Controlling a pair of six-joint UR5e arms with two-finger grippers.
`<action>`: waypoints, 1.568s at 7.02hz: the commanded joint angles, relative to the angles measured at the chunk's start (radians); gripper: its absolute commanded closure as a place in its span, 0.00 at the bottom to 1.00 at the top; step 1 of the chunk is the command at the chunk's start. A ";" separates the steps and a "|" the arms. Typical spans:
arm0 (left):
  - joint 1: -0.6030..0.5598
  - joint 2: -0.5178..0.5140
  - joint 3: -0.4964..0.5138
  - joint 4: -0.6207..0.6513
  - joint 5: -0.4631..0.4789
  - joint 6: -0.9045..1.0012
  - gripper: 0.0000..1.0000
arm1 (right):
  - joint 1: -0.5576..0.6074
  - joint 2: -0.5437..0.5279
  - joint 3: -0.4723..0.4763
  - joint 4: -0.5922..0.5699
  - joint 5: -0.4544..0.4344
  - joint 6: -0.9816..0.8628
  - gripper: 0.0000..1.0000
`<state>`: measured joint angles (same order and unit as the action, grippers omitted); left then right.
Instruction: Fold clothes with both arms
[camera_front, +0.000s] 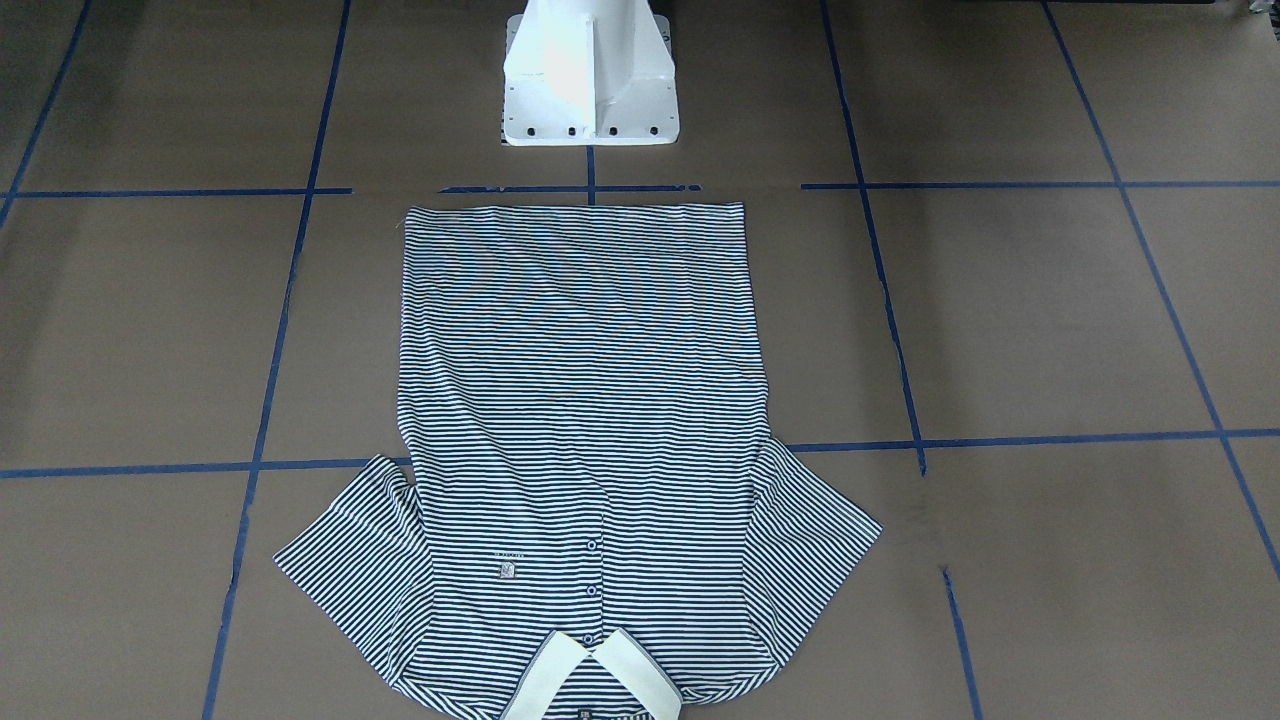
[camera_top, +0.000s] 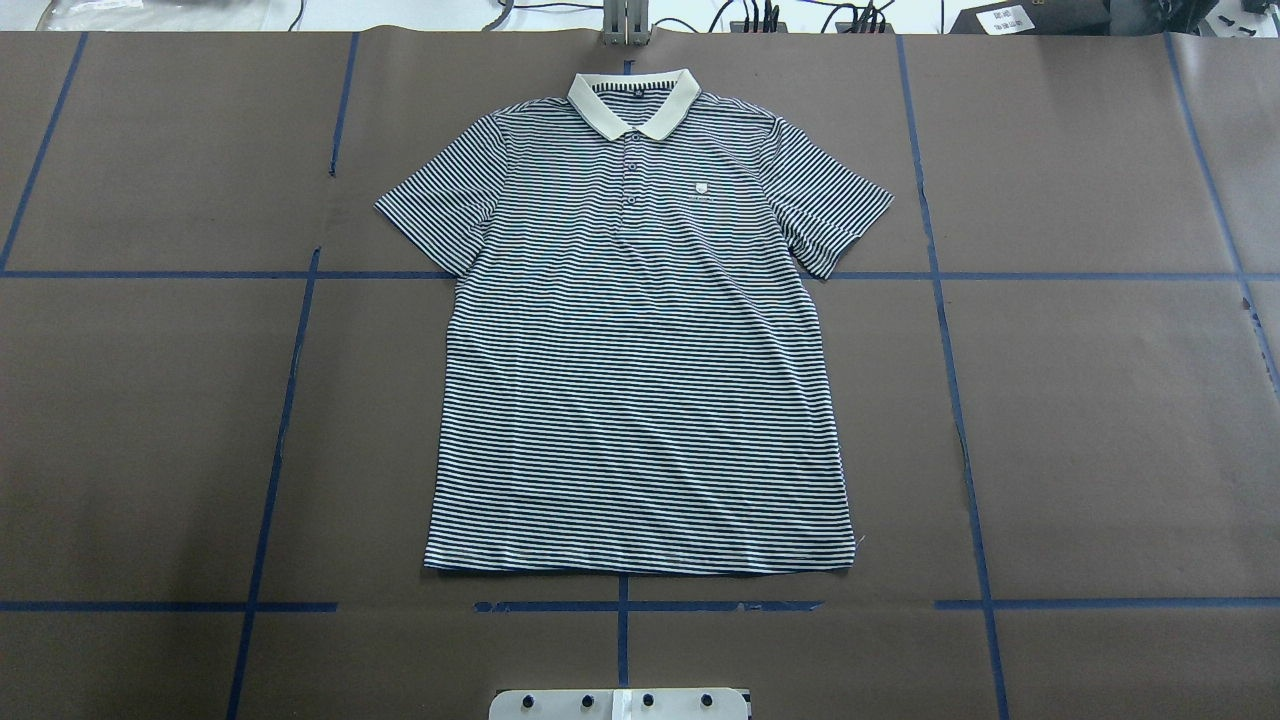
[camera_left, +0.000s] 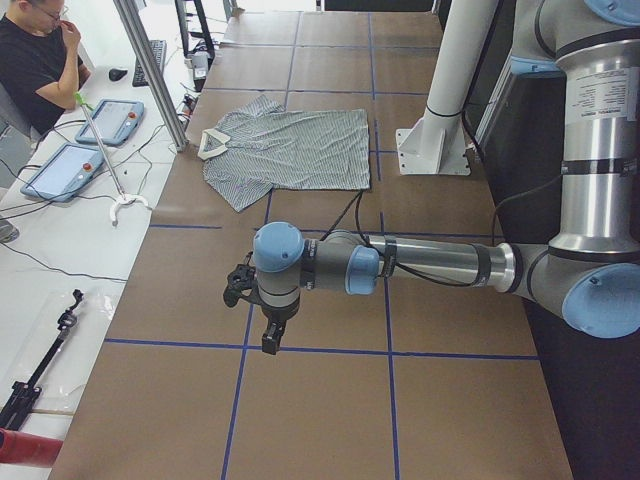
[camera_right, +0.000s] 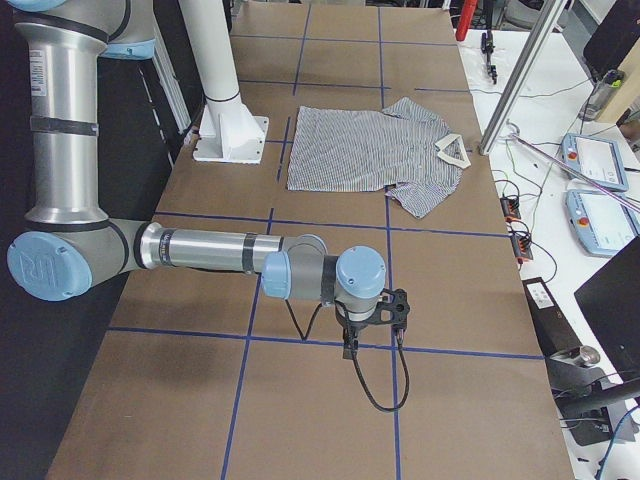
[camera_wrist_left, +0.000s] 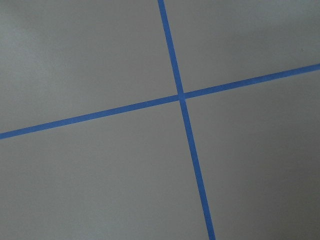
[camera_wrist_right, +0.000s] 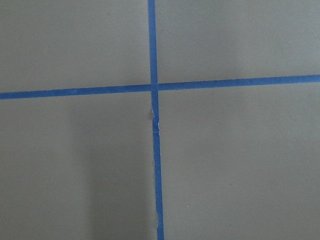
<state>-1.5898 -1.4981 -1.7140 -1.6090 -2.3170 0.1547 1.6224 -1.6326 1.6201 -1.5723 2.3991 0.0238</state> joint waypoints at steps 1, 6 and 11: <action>-0.001 0.001 -0.010 -0.002 -0.002 0.000 0.00 | 0.007 0.011 0.012 0.000 -0.001 0.008 0.00; 0.022 -0.091 -0.087 -0.113 -0.030 0.002 0.00 | -0.256 0.265 -0.031 0.134 -0.023 0.021 0.00; 0.219 -0.235 -0.019 -0.196 -0.033 -0.255 0.00 | -0.539 0.600 -0.221 0.259 -0.199 0.552 0.00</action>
<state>-1.4258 -1.6817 -1.7569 -1.7965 -2.3546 0.0380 1.1350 -1.0902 1.4234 -1.3153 2.2500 0.4912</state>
